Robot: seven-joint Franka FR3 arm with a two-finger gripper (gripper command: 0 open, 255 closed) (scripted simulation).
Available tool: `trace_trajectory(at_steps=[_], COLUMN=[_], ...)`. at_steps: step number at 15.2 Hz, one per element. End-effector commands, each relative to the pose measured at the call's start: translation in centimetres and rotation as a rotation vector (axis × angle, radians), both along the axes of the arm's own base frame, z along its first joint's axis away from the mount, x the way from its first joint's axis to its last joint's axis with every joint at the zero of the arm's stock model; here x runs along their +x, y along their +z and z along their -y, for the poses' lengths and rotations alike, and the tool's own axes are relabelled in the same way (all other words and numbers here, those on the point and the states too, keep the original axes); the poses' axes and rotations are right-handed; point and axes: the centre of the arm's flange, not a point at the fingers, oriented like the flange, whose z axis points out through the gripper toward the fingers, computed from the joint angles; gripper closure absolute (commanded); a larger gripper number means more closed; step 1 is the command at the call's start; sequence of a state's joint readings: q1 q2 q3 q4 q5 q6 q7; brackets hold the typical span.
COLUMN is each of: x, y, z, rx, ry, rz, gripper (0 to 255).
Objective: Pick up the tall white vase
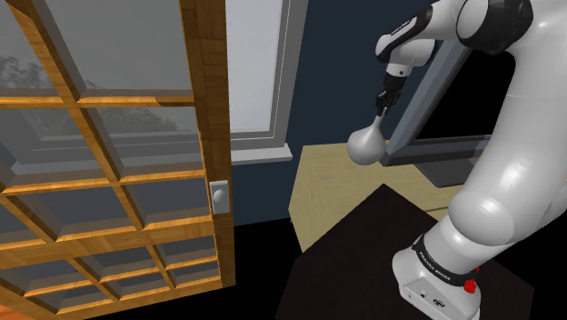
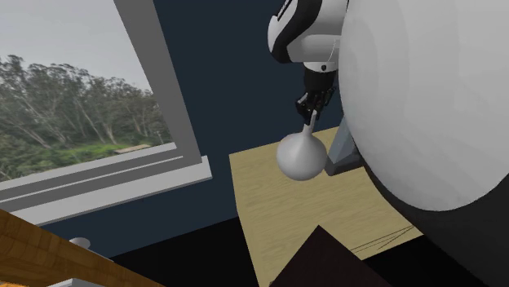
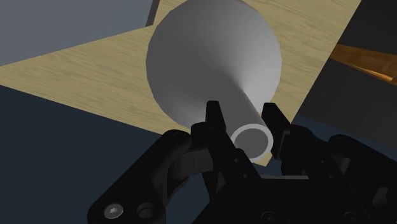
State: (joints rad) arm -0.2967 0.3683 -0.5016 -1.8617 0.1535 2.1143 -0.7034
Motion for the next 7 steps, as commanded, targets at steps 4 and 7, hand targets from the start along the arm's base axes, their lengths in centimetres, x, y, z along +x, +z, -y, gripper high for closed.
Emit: trace_trajectory(at_steps=[4,7], x=[0.0,0.0], y=[2.8,3.4], z=[0.0,0.0], rx=[-0.001,-0.001], ry=[0.0,0.0], rz=[0.001,0.001], gripper=[255,255])
